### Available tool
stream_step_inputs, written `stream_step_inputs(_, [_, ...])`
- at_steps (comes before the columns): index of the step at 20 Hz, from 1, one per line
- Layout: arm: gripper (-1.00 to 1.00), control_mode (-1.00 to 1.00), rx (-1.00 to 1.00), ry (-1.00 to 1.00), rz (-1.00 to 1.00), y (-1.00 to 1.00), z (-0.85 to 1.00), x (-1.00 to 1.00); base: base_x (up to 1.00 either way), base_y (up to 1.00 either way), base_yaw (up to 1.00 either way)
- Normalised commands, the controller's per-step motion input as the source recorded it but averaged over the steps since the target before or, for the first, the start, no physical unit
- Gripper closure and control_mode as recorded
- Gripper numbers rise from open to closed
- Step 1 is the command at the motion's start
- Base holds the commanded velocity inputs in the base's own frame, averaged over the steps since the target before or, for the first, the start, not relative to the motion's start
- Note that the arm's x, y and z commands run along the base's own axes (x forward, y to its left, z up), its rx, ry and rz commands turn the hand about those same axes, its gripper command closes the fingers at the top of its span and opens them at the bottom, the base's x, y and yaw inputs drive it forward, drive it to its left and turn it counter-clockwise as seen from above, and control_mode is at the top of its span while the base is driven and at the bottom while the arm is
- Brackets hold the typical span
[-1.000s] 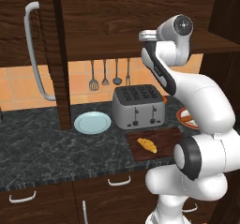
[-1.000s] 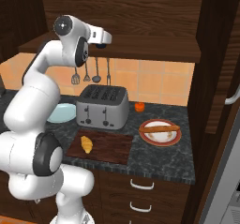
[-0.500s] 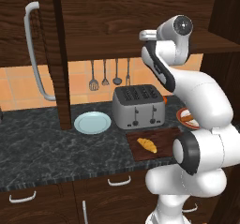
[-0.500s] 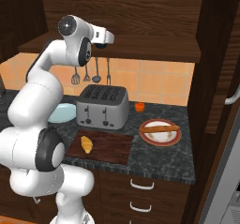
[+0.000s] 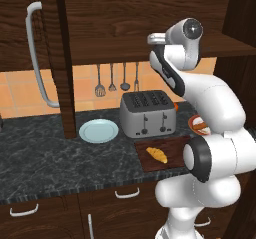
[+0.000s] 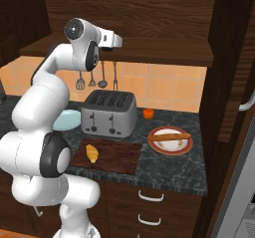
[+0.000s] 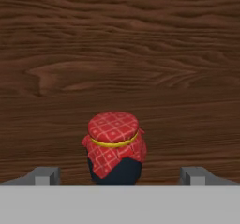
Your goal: From the different types of pastries on the counter, select a croissant and place it on the cutting board. Then retrieve a jar of jam from the cabinet and place it alongside the croissant on the cutting board.
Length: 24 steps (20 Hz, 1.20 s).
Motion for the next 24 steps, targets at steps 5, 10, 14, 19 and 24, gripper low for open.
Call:
stream_step_inputs(5, [-1.00, -1.00, 0.00, 0.00, 0.00, 0.00, 0.00, 0.07, 0.00, 0.00, 0.00])
stream_step_inputs(10, [-1.00, -1.00, 0.00, 0.00, 0.00, 0.00, 0.00, 0.05, 0.00, 0.00, 0.00])
stream_step_inputs(14, [-1.00, -1.00, 0.00, 0.00, 0.00, 0.00, 0.00, 0.00, 0.00, 0.00, 0.00])
stream_step_inputs(19, [-1.00, -1.00, 0.00, 0.00, 0.00, 0.00, 0.00, 0.04, 0.00, 0.00, 0.00])
stream_step_inputs(24, [-1.00, -1.00, 0.00, 0.00, 0.00, 0.05, 0.00, 0.22, 0.00, 0.00, 0.00])
